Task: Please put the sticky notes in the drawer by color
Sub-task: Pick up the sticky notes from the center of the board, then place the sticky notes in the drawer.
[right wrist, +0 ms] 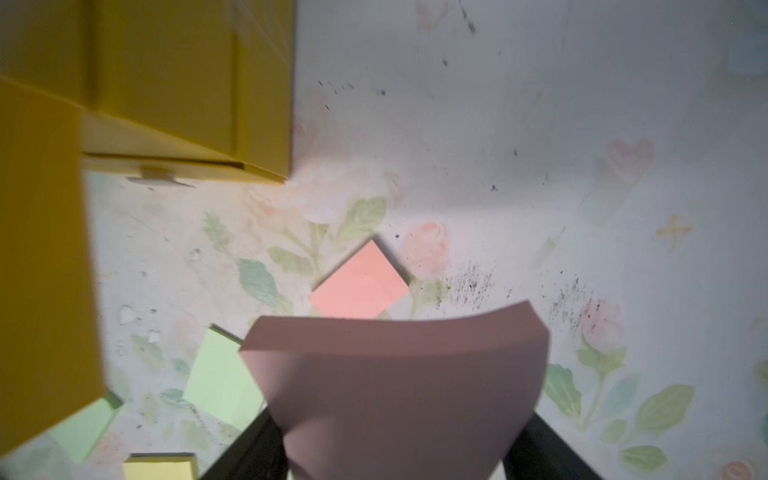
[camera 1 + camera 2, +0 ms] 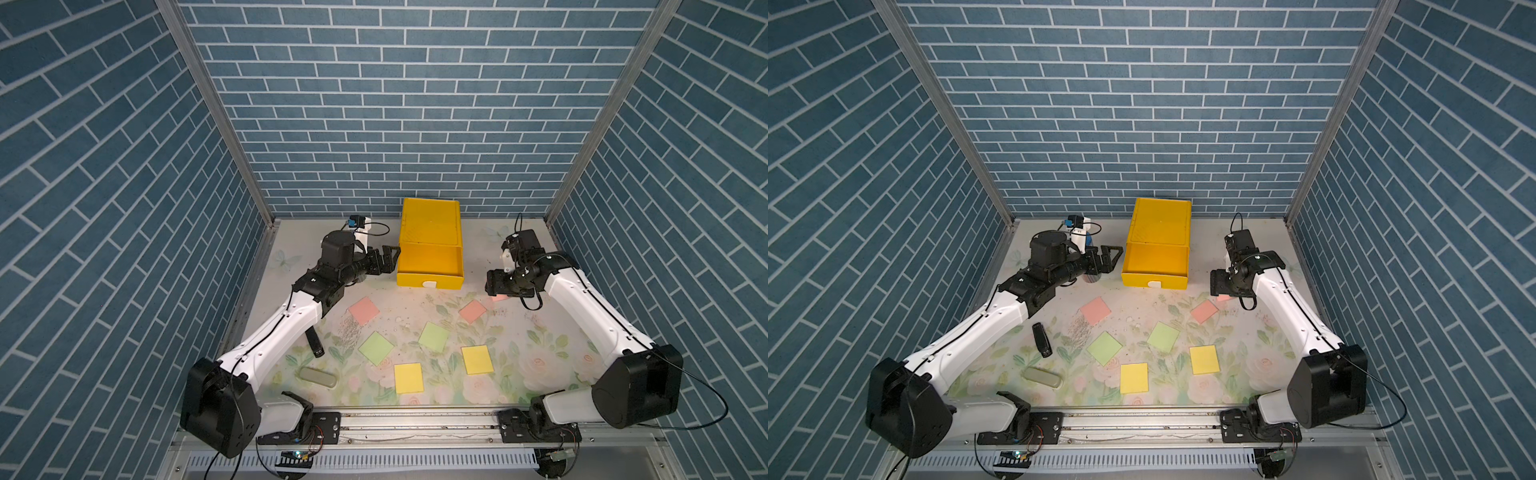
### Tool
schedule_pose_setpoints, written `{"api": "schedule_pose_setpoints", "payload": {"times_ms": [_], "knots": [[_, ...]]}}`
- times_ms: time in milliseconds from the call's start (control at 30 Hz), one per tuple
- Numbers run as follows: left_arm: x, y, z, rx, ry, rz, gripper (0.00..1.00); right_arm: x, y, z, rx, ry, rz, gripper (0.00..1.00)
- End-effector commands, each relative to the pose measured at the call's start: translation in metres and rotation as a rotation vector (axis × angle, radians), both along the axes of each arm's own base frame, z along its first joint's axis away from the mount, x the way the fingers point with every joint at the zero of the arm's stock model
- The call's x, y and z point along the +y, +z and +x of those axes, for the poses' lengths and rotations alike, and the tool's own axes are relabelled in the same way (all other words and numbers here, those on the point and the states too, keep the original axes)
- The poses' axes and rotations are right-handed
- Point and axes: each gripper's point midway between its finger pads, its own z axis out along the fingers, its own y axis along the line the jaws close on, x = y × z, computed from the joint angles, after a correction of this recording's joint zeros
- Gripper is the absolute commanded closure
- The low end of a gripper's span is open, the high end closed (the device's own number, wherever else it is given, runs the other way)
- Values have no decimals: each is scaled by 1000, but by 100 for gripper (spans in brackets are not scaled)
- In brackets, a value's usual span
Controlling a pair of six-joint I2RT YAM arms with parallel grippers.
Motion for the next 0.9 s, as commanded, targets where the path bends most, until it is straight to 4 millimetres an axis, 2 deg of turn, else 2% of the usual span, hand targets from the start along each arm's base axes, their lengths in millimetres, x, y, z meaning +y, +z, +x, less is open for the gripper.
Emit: {"api": "schedule_pose_setpoints", "payload": {"times_ms": [0, 100, 267, 333, 467, 600, 700, 867], "knots": [[4, -9, 2, 16, 18, 7, 0, 19, 48, -2, -55, 14, 67, 22], [6, -9, 1, 15, 28, 13, 0, 48, 77, 7, -103, 62, 98, 22], [7, -11, -3, 24, 29, 3, 0, 102, 101, 18, -141, 141, 131, 22], [8, -15, -5, 30, 27, 4, 0, 127, 103, 19, -140, 184, 164, 22], [12, -20, -11, 44, 36, 15, 0, 160, 87, 16, -95, 239, 166, 22], [17, -18, -15, 39, 47, 29, 0, 172, 73, 18, -75, 247, 158, 22], [18, -16, -17, 33, 46, 25, 0, 170, 65, 23, -68, 234, 131, 22], [19, -15, -20, 33, 44, 30, 0, 166, 49, 18, -25, 222, 108, 22]]}}
